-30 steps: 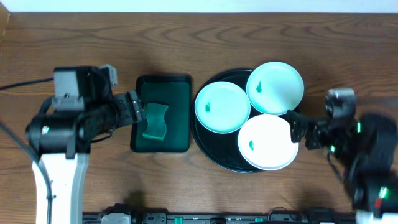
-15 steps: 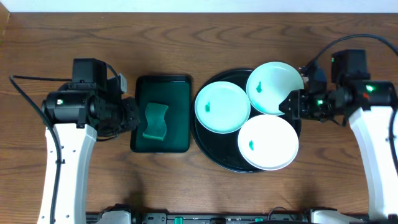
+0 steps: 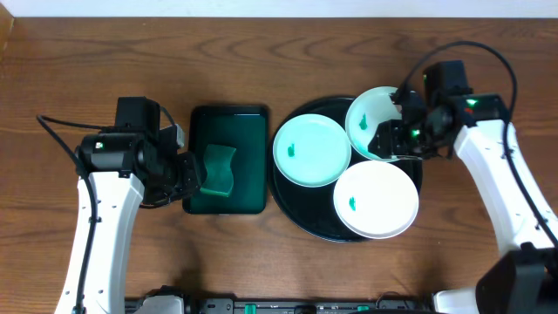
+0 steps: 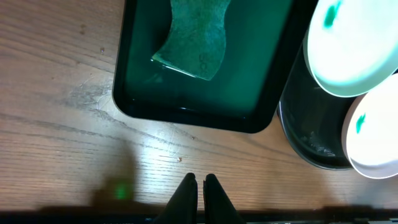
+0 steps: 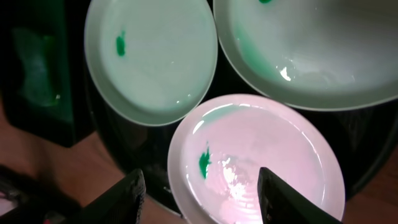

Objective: Clean dirty plates on tray and stack at the side

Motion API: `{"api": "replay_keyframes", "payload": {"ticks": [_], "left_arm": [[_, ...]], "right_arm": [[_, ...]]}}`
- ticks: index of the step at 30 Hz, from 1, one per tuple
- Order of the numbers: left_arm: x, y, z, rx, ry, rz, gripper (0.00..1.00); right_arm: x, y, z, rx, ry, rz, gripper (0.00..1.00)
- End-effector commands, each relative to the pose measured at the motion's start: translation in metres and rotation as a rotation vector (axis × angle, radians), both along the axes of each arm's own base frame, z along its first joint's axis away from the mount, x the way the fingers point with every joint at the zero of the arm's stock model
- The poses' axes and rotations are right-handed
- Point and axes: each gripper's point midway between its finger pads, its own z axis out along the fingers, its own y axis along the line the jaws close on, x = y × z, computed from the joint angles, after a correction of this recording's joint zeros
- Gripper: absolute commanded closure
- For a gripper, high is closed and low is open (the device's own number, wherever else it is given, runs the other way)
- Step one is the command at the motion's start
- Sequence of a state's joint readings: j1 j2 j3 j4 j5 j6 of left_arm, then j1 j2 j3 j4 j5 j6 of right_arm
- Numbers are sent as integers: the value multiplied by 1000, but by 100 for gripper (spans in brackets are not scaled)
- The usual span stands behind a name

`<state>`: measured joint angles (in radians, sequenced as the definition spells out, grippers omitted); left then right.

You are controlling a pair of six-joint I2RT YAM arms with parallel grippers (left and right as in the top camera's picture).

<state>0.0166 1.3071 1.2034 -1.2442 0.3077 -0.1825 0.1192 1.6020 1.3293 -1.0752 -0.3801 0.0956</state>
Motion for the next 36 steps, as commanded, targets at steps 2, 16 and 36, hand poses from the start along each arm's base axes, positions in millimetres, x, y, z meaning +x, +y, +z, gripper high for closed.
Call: {"api": "replay_keyframes", "payload": {"ticks": [2, 16, 36], "left_arm": [[0, 6, -4, 40, 1, -4, 93], [6, 14, -5, 85, -22, 4, 92], [7, 14, -4, 85, -28, 4, 91]], "right_arm": [[6, 5, -15, -59, 19, 0, 43], [29, 26, -46, -54, 4, 45, 1], [32, 29, -61, -64, -1, -22, 63]]}}
